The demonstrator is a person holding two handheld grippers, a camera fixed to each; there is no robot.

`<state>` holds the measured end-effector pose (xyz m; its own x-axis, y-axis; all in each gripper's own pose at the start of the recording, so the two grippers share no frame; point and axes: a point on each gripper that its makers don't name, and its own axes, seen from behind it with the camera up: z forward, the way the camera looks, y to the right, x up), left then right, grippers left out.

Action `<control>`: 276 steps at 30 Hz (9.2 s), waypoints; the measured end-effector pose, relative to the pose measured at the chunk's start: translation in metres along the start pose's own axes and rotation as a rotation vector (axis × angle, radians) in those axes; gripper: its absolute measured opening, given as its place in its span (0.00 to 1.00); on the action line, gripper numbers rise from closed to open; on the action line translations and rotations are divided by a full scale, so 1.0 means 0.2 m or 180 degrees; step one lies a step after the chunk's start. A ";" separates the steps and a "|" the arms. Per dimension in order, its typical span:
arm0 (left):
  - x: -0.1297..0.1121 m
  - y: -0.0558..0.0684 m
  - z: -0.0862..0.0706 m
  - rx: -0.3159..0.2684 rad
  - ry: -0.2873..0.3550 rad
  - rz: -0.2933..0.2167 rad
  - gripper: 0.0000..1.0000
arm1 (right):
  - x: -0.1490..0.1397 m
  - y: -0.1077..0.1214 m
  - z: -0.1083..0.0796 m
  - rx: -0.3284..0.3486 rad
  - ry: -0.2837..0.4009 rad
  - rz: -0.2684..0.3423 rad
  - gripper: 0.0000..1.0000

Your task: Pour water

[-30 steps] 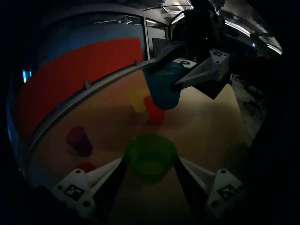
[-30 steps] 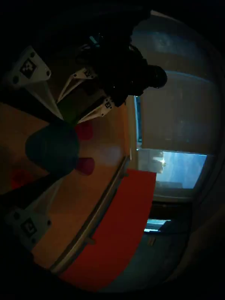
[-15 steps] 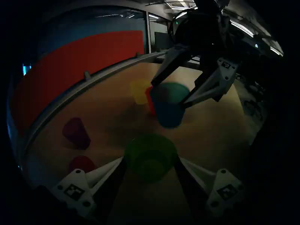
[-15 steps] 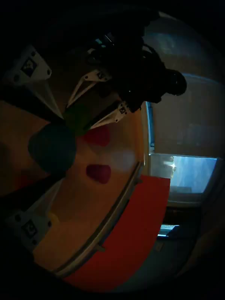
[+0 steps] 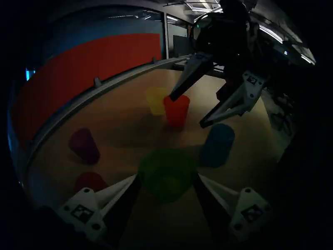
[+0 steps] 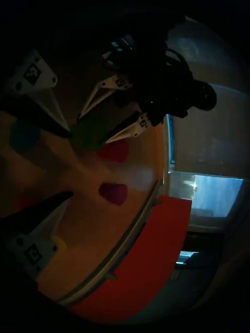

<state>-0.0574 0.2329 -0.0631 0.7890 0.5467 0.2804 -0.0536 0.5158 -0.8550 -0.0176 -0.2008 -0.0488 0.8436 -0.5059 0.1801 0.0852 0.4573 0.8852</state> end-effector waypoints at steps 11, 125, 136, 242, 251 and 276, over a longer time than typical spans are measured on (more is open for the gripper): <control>-0.04 0.01 0.05 0.0014 -0.0051 -0.0017 0.90 | 0.06 0.06 -0.09 -0.0174 0.0140 -0.0022 0.96; -0.20 -0.83 -0.93 0.3216 0.1847 -0.1139 0.94 | 0.08 0.46 -0.81 -0.2610 0.1106 0.1146 0.99; -0.25 -0.85 -0.88 0.3138 0.1889 -0.1190 0.94 | 0.08 0.47 -0.80 -0.2623 0.1082 0.1162 0.99; -0.32 -0.89 -0.81 0.3088 0.1822 -0.1226 0.94 | -0.39 0.68 -0.70 -0.3319 0.1511 0.1225 0.99; -0.32 -0.88 -0.81 0.3089 0.1822 -0.1225 0.94 | -0.41 0.71 -0.70 -0.3378 0.1447 0.1219 0.99; -0.32 -0.89 -0.81 0.3088 0.1822 -0.1226 0.94 | -0.41 0.71 -0.69 -0.3368 0.1440 0.1225 0.99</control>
<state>-0.0004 -0.0004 -0.0003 1.0000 -0.0005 0.0001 0.0005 1.0000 -0.0008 -0.0010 0.0072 0.0026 1.0000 -0.0009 0.0009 0.0009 0.9998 -0.0194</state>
